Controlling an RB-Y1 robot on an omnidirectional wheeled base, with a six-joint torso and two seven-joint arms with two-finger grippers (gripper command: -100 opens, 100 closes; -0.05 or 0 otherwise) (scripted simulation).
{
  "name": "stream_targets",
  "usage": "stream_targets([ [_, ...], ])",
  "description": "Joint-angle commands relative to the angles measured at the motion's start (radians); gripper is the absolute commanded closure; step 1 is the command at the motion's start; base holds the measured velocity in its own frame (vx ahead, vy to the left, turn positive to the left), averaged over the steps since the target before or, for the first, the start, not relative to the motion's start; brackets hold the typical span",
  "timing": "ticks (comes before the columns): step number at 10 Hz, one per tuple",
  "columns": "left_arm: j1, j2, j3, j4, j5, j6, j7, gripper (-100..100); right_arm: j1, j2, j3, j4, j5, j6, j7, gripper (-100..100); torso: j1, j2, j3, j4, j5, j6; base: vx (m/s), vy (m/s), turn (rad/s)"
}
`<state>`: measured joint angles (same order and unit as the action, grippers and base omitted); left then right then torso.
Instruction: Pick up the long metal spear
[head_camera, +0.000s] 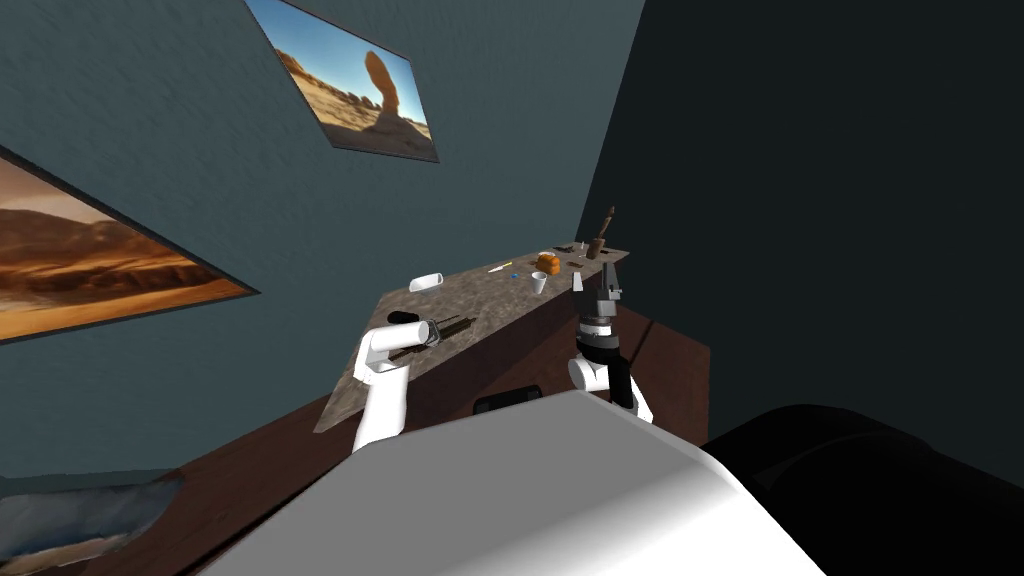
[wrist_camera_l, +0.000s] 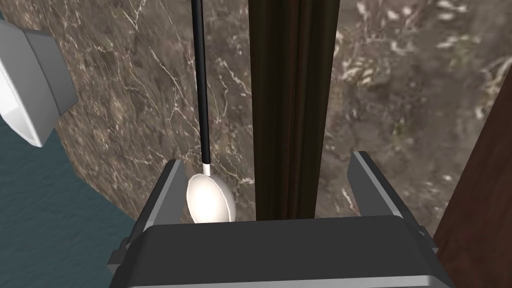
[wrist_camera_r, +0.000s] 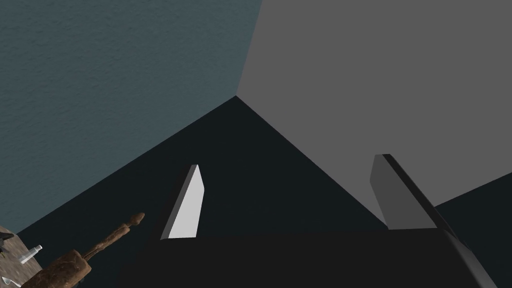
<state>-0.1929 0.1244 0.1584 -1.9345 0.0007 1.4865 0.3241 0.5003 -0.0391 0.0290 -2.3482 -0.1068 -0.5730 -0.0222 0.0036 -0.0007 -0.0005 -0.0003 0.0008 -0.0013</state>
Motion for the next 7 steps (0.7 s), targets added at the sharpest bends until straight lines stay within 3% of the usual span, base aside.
stream_targets([
  [1,-0.011,-0.001,0.007,0.01,-0.003,0.04,0.002,-100,0.0,0.0,0.0,0.0,0.0,0.0,0.0,0,0.0,0.0,0.0,0.0,0.0,0.0,0.013,0.048,-0.055],
  [7,-0.067,0.002,0.05,0.062,-0.022,0.2,0.009,-100,0.0,0.0,0.0,0.0,0.0,0.0,0.0,0,0.0,0.0,0.0,0.0,0.0,-0.001,0.012,0.051,-0.077],
])
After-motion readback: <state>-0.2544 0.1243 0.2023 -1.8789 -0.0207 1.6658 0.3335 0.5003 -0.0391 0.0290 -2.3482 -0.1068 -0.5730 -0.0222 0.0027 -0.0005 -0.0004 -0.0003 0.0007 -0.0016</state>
